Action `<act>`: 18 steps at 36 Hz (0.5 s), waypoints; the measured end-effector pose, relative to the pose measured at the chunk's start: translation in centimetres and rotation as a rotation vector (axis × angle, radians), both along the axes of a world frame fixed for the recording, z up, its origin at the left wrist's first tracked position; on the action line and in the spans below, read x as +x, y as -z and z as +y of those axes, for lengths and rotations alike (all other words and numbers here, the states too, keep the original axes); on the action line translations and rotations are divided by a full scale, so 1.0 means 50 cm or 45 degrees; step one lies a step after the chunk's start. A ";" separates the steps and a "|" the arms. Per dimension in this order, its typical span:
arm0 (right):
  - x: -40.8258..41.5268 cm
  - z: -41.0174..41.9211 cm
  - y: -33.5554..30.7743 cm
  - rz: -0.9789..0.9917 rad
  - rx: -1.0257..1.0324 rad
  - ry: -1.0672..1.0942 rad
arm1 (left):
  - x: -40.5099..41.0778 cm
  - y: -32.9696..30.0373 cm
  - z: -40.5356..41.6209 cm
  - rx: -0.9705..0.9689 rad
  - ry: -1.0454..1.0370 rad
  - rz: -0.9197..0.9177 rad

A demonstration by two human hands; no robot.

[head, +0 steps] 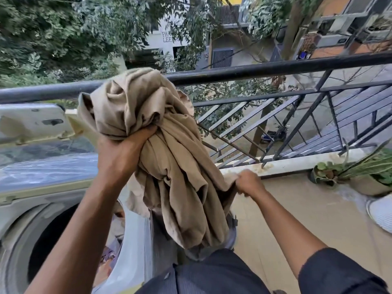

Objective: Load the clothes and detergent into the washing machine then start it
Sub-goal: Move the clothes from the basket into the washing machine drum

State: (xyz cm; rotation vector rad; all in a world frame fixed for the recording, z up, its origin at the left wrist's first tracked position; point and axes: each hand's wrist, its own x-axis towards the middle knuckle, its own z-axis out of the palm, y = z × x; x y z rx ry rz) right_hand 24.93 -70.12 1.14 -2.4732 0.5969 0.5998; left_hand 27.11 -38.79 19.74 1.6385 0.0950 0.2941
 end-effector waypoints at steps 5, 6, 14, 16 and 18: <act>0.063 -0.003 -0.163 -0.366 0.090 0.014 | -0.004 0.035 -0.005 0.159 0.063 0.187; 0.067 -0.002 -0.194 -0.440 0.162 0.045 | -0.005 0.037 -0.007 0.181 0.058 0.199; 0.063 0.027 -0.390 -0.893 0.571 0.071 | -0.017 0.039 -0.011 0.124 0.128 0.135; 0.054 0.040 -0.411 -0.939 0.696 0.035 | -0.018 0.041 -0.005 0.120 0.133 0.174; 0.049 0.052 -0.421 -0.948 0.830 0.025 | -0.016 0.047 0.001 0.104 0.126 0.210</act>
